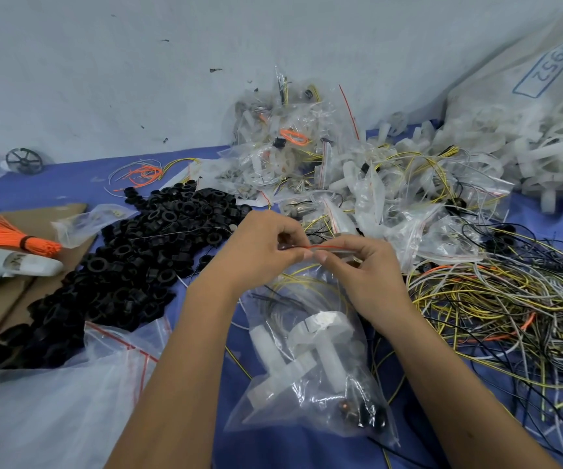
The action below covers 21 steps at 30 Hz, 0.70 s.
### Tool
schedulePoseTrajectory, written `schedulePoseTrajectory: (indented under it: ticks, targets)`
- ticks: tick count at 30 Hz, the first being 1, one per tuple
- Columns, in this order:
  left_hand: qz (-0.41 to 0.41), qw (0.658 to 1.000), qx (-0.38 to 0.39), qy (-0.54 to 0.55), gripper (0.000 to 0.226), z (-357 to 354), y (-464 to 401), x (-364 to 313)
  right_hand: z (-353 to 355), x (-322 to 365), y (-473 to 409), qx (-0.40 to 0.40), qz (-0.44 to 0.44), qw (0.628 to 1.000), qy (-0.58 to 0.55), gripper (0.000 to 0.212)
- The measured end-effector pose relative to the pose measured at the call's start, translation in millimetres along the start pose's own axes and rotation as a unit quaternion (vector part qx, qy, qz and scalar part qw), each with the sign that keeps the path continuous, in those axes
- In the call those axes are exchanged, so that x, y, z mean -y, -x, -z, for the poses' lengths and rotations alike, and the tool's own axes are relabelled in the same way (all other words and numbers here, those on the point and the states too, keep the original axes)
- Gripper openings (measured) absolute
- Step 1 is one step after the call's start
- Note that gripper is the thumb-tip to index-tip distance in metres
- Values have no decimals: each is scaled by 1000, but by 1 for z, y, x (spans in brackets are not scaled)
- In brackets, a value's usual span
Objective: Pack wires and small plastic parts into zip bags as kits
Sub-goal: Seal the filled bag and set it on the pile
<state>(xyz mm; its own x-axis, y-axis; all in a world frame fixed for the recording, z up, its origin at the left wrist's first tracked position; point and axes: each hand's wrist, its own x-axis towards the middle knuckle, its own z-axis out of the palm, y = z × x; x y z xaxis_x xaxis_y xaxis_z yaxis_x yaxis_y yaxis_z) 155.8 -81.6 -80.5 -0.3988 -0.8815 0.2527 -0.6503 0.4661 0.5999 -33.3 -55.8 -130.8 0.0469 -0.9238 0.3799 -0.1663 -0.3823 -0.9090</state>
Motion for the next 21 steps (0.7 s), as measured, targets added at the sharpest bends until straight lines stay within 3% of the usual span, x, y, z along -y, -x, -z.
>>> schedulePoseTrajectory:
  ticks: [7,12,17,21]
  targets:
    - [22,1000,2,-6,10,5,4,10,-2,-1,0,-19,4,998,55,15]
    - [-6,1000,2,-29,9,-5,-1,0,0,0,2,-32,117,970,209,8]
    - [-15,1000,-6,-15,8,0,1,3,2,0,1,-46,123,972,197,9]
    - [27,999,-10,-19,10,14,8,16,1,-1,0,-47,122,967,219,8]
